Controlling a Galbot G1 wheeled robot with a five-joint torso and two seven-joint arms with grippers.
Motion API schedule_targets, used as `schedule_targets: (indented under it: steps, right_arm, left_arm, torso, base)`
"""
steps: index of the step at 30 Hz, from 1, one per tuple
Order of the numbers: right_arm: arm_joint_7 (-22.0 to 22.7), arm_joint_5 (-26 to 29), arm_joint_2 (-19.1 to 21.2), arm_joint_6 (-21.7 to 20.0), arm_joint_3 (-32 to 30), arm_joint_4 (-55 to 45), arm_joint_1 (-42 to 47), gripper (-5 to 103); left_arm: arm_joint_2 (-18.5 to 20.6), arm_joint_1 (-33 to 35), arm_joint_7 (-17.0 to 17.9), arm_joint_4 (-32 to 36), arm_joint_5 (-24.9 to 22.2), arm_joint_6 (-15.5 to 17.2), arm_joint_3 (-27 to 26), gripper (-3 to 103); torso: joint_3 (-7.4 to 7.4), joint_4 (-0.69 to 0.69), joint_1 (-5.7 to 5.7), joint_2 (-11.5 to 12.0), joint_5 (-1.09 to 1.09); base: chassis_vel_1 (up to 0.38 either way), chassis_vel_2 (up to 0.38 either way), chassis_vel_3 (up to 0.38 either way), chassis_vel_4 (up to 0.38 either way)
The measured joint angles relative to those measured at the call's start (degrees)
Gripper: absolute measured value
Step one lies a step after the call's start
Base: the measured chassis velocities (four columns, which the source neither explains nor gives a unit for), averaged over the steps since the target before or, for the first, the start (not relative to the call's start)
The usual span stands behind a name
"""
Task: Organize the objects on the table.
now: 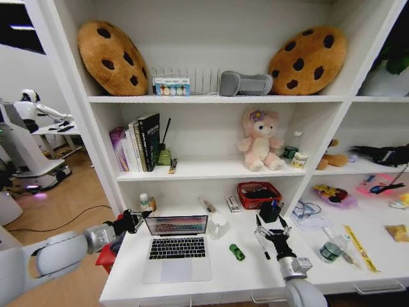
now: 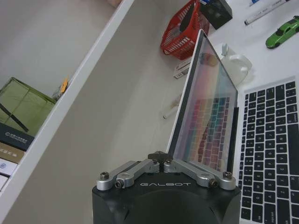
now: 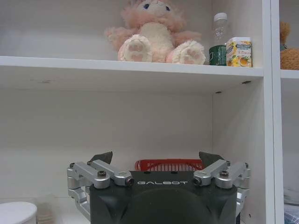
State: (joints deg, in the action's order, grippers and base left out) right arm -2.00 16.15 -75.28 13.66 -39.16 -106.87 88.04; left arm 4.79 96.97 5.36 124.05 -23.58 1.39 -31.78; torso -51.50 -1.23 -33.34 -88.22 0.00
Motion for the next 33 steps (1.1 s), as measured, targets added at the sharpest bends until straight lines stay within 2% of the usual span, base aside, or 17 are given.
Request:
schedule_targets:
  steps: [10, 18, 19, 20, 22, 23, 25, 26, 27, 28, 31, 32, 33]
  right_arm:
    - [0.02, -0.32, -0.30, 0.02, -0.02, 0.45, -0.01, 100]
    - [0.07, -0.80, -0.38, -0.02, 0.62, 0.29, -0.24, 100]
    - [0.09, -0.80, -0.34, -0.04, 0.63, 0.23, -0.21, 100]
    - [0.09, -0.79, -0.30, -0.04, 0.49, 0.20, -0.08, 100]
    - [0.11, -0.55, -0.26, -0.05, -0.04, 0.16, 0.15, 100]
    - [0.11, -0.55, -0.26, -0.05, -0.04, 0.16, 0.15, 100]
    - [0.13, -0.23, -0.24, -0.03, -0.63, 0.16, 0.40, 100]
    - [0.13, -0.23, -0.24, -0.03, -0.63, 0.16, 0.40, 100]
    - [0.15, 0.26, -0.16, 0.02, -1.15, 0.16, 0.70, 100]
    - [0.16, 0.70, -0.06, 0.22, -1.65, 0.17, 0.91, 100]
    - [0.13, 1.35, 0.04, 0.55, -2.14, 0.51, 1.07, 100]
    - [0.08, 1.81, 0.10, 0.85, -2.36, 1.02, 1.11, 100]
    - [0.08, 1.81, 0.10, 0.85, -2.36, 1.02, 1.11, 100]
  left_arm:
    - [0.07, 1.52, -0.28, 1.89, 1.40, -0.48, 0.11, 0]
    - [2.87, 0.32, 0.72, -1.98, -2.71, -0.70, -4.52, 0]
    - [3.88, 1.46, 0.94, -2.80, -3.10, -0.69, -6.20, 0]
    - [5.82, 3.95, 1.40, -3.66, -3.44, -0.61, -10.16, 0]
    - [10.86, 10.92, 3.11, -5.16, -4.43, -0.31, -22.63, 0]
    - [10.86, 10.92, 3.11, -5.16, -4.43, -0.31, -22.63, 0]
    - [15.68, 21.00, 4.36, -6.11, -6.43, 0.65, -34.85, 0]
    - [15.68, 21.00, 4.36, -6.11, -6.43, 0.65, -34.85, 0]
    - [18.06, 26.87, 4.70, -6.55, -7.81, 1.43, -38.98, 0]
    - [19.53, 30.82, 4.83, -6.82, -8.34, 1.82, -40.10, 0]
    - [20.05, 33.68, 4.86, -6.78, -7.94, 1.96, -39.59, 0]
    - [19.96, 35.40, 4.99, -6.68, -7.22, 2.05, -39.48, 0]
    - [19.96, 35.40, 4.99, -6.68, -7.22, 2.05, -39.48, 0]
  torso:
    - [0.00, -0.01, 0.00, 0.00, 0.00]
    - [0.00, -0.02, 0.01, 0.00, 0.01]
    - [-0.01, 0.00, 0.01, -0.01, 0.00]
    - [0.00, 0.07, 0.01, 0.00, -0.06]
    - [0.00, 0.04, 0.01, -0.01, 0.03]
    - [0.00, 0.04, 0.01, -0.01, 0.03]
    - [0.00, -0.09, 0.01, -0.01, 0.12]
    - [0.00, -0.09, 0.01, -0.01, 0.12]
    - [-0.01, -0.09, 0.00, 0.00, -0.01]
    - [-0.02, -0.10, -0.02, 0.01, -0.04]
    - [-0.01, -0.04, -0.02, 0.01, 0.04]
    - [-0.01, 0.04, -0.01, 0.01, 0.01]
    - [-0.01, 0.04, -0.01, 0.01, 0.01]
  base:
    - [0.000, 0.000, 0.000, 0.000]
    - [0.000, 0.000, 0.000, 0.000]
    - [0.000, 0.000, 0.000, 0.000]
    - [0.000, 0.000, 0.000, 0.000]
    - [0.000, 0.000, 0.000, 0.000]
    - [0.000, 0.000, 0.000, 0.000]
    - [0.000, 0.000, 0.000, 0.000]
    - [0.000, 0.000, 0.000, 0.000]
    - [0.000, 0.000, 0.000, 0.000]
    - [0.000, 0.000, 0.000, 0.000]
    - [0.000, 0.000, 0.000, 0.000]
    - [0.000, 0.000, 0.000, 0.000]
    - [0.000, 0.000, 0.000, 0.000]
